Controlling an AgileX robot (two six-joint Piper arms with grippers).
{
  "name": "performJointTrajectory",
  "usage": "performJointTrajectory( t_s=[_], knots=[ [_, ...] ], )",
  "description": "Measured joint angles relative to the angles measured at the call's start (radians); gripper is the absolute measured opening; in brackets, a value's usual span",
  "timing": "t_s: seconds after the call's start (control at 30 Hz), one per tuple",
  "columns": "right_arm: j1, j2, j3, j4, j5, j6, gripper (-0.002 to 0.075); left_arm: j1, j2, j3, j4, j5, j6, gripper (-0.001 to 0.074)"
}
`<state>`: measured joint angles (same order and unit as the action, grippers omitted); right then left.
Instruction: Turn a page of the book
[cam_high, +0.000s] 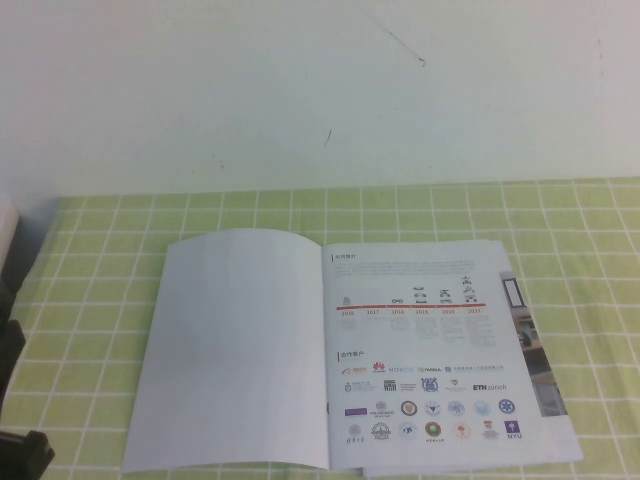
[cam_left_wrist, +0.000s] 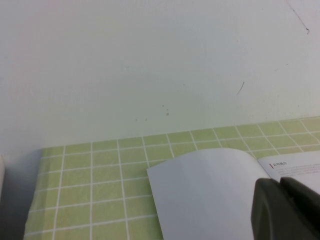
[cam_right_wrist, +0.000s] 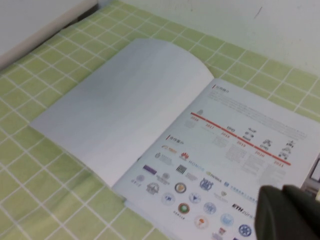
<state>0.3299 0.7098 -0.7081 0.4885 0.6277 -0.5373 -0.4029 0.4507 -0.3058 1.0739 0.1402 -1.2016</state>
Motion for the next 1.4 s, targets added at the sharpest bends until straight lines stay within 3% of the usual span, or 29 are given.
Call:
performJointTrajectory(
  t_s=[0.33, 0.47, 0.73, 0.9, 1.1, 1.4],
  knots=[
    [0.000, -0.002, 0.000, 0.004, 0.085, 0.000, -0.0003, 0.000, 0.000, 0.001, 0.006, 0.000, 0.000, -0.0004],
    [0.000, -0.006, 0.022, -0.076, 0.077, 0.020, -0.0003, 0.000, 0.000, 0.001, 0.008, 0.000, 0.000, -0.0004],
    [0.000, -0.142, 0.103, -0.144, -0.074, 0.039, -0.0003, 0.000, 0.000, 0.001, 0.008, 0.000, 0.000, -0.0004],
    [-0.013, -0.184, 0.260, -0.170, -0.355, 0.046, -0.0003, 0.000, 0.000, 0.001, 0.011, 0.000, 0.000, -0.0004],
    [-0.136, -0.366, 0.460, -0.191, -0.491, 0.056, -0.0003, 0.000, 0.000, 0.001, 0.014, 0.000, 0.000, -0.0004],
    [-0.443, -0.660, 0.700, -0.272, -0.492, 0.105, -0.0003, 0.000, 0.000, 0.001, 0.014, 0.000, 0.000, -0.0004]
  ],
)
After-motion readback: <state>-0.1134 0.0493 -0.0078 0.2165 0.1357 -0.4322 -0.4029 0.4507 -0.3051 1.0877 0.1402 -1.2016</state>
